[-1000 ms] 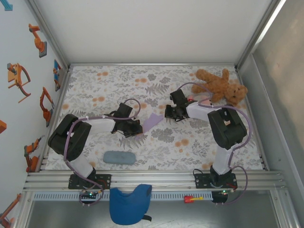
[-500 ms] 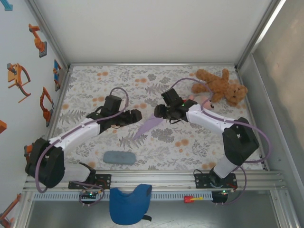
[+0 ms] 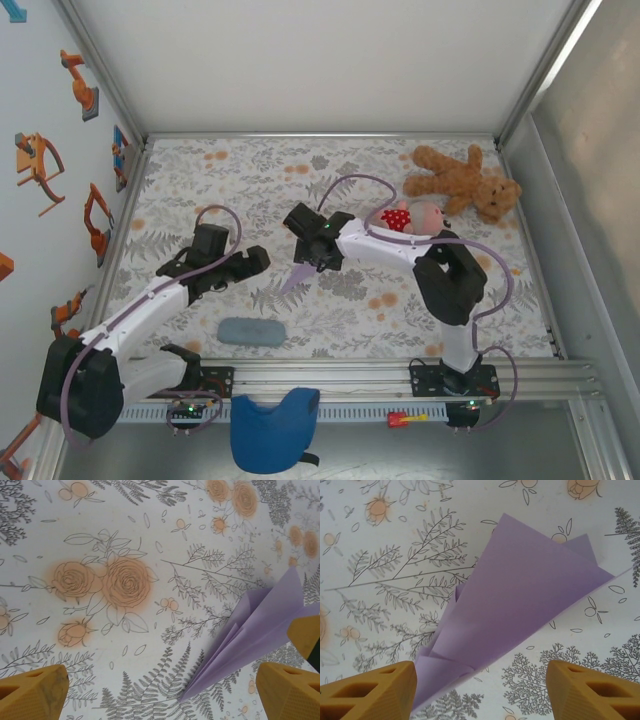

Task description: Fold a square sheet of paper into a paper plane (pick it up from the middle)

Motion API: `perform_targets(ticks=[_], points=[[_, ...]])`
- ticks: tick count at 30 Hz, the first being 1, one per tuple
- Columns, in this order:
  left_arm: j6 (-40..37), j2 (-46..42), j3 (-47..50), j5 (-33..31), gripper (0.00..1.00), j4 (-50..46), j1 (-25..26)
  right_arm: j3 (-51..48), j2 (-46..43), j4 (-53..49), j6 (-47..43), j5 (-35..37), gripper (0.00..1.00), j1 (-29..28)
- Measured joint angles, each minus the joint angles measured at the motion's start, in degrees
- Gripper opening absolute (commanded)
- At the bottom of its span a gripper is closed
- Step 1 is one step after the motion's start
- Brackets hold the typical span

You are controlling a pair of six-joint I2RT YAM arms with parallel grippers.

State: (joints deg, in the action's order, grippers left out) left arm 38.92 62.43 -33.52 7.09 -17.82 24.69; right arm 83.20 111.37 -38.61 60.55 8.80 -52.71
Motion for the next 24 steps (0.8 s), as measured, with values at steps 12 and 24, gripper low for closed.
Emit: perform_targets(ticks=[12, 24], points=[[-0.63, -1.73, 0.79, -1.09, 0.98, -0.68, -0.04, -0.07, 1.09, -4.61, 9.88, 2.86, 0.45, -1.44], [-0.63, -1.68, 0.79, -1.22, 0.99, -0.68, -0.11, -2.62, 0.68, -1.68, 15.45, 1.40, 0.10, -1.44]])
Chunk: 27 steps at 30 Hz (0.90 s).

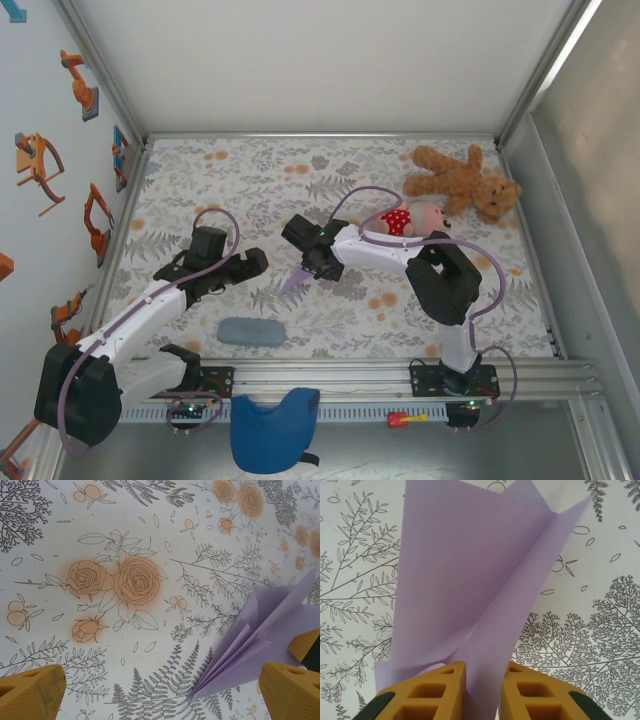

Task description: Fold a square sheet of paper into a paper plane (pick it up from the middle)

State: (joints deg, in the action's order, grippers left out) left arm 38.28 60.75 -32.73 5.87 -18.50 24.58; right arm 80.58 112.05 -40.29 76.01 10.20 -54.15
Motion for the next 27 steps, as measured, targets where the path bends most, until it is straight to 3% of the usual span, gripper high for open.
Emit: perform_targets(ticks=[1, 2, 7, 12, 19, 27], points=[[0.00, 0.00, 0.00, -0.04, 0.99, -0.02, -0.04, -0.02, 0.00, 0.17, 0.09, 0.09, 0.01, 0.00], [0.00, 0.00, 0.00, -0.13, 0.99, -0.04, -0.11, -0.07, 0.00, 0.33, 0.02, 0.28, 0.00, 0.00], [0.04, -0.02, 0.00, -0.33, 0.99, -0.46, -0.57, -0.07, -0.48, 0.98, -1.95, 1.79, 0.00, 0.20], [0.04, -0.46, 0.00, -0.46, 0.99, -0.66, -1.86, 1.64, -2.62, 3.54, -11.13, 1.07, 0.00, 0.85], [0.13, -4.07, 0.00, -2.05, 0.98, -2.08, -3.19, 2.36, -5.07, 17.81, -25.92, -11.85, 0.00, 2.69], [1.14, -5.92, 0.00, -1.75, 0.96, -2.64, -3.30, -8.90, -3.37, 37.35, -27.54, -28.24, 0.00, 7.72]])
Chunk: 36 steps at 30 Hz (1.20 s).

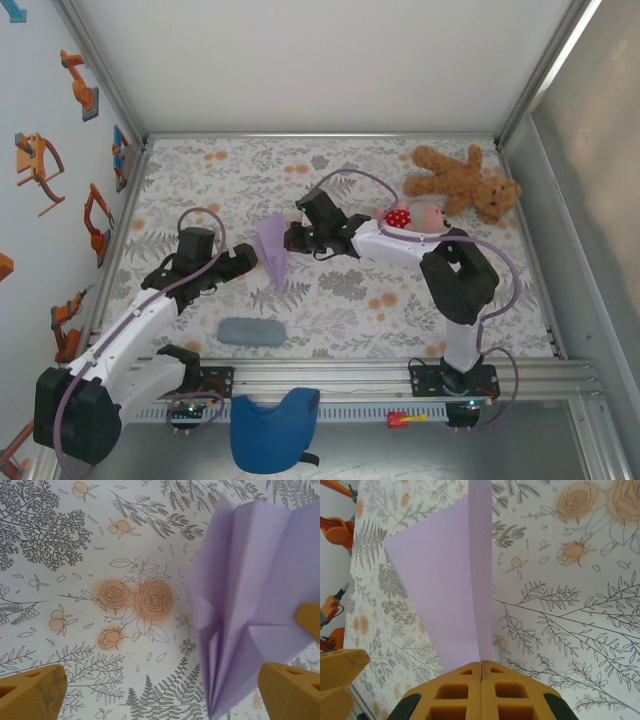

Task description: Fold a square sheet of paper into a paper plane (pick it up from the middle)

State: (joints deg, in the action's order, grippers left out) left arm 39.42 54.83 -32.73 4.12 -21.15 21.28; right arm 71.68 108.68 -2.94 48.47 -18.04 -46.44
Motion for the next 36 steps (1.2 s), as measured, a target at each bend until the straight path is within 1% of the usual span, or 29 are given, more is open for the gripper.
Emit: perform_targets(ticks=[4, 7, 11, 13, 16, 20, 22, 29, 36], points=[[1.09, 0.52, 0.07, 2.01, 0.91, 1.07, 0.00, -5.60, 2.43, 7.63, 1.77, -5.03, 0.00, 2.75], [1.86, 2.08, 0.17, 4.26, 0.87, 2.56, 0.00, -8.70, 3.26, 10.67, 2.75, -6.99, 0.00, 4.63], [2.97, 5.81, 0.17, 7.80, 0.74, 5.70, 0.48, -10.58, 3.32, 13.11, 2.80, -8.26, 0.00, 6.29], [3.28, 8.17, 0.13, 9.29, 0.66, 7.45, 1.64, -10.95, 3.34, 14.16, 2.99, -8.63, 0.00, 6.75], [2.99, 12.13, -0.87, 10.34, 0.60, 8.35, 4.35, -11.30, 3.41, 15.58, 3.23, -9.49, 0.00, 6.99], [2.05, 17.90, -5.29, 10.25, 0.56, 8.31, 7.96, -11.67, 3.45, 16.79, 3.41, -9.88, 0.00, 6.99], [1.64, 20.83, -8.07, 10.08, 0.55, 8.55, 8.74, -11.74, 3.48, 17.00, 3.41, -10.08, 0.00, 7.08], [0.92, 30.62, -13.62, 9.22, 0.53, 9.77, 8.81, -11.87, 3.50, 17.40, 3.43, -10.75, 0.00, 7.39], [0.17, 35.58, -14.34, 11.06, 0.44, 10.45, 9.07, -12.22, 3.52, 17.42, 3.43, -10.93, 0.00, 7.43]])
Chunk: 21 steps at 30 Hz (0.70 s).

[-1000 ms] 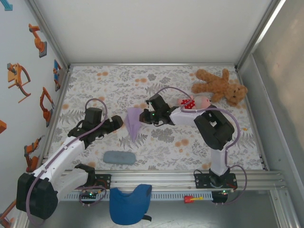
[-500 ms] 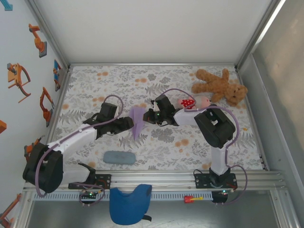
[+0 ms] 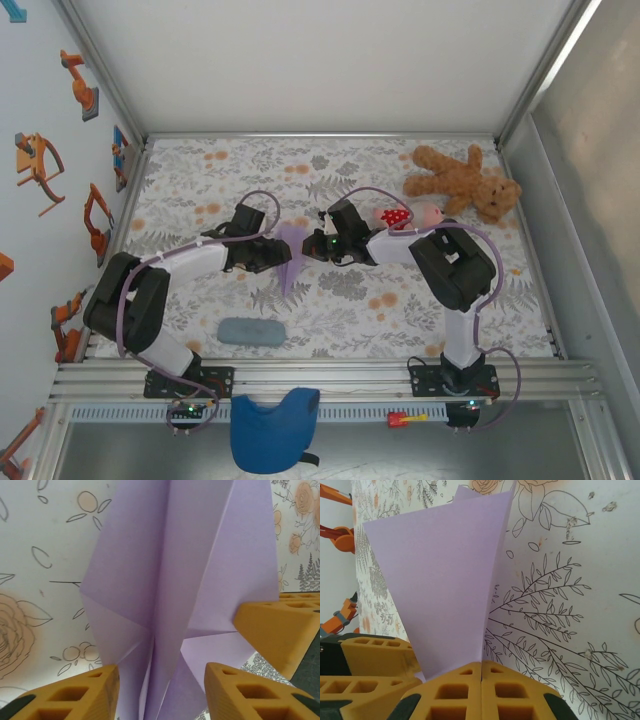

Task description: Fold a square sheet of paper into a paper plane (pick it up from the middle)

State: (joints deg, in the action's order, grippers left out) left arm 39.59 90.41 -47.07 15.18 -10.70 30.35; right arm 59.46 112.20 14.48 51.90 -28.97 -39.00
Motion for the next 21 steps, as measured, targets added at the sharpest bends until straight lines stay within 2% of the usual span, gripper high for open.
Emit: perform_targets(ticks=[10, 13, 21], points=[[-0.94, 0.81, -0.48, 1.36, 0.43, 0.44, 1.05, -0.15, 0.00, 0.00, 0.00, 0.00, 0.00, 0.00], [-1.51, 1.14, -0.52, 1.38, 0.38, 0.33, 1.81, -0.15, 0.02, 0.00, 0.00, 0.00, 0.00, 0.00], [-2.82, 3.50, -2.12, -0.72, 0.36, -2.67, 4.61, -0.15, 0.02, 0.00, 0.15, -0.02, 0.00, 0.00]])
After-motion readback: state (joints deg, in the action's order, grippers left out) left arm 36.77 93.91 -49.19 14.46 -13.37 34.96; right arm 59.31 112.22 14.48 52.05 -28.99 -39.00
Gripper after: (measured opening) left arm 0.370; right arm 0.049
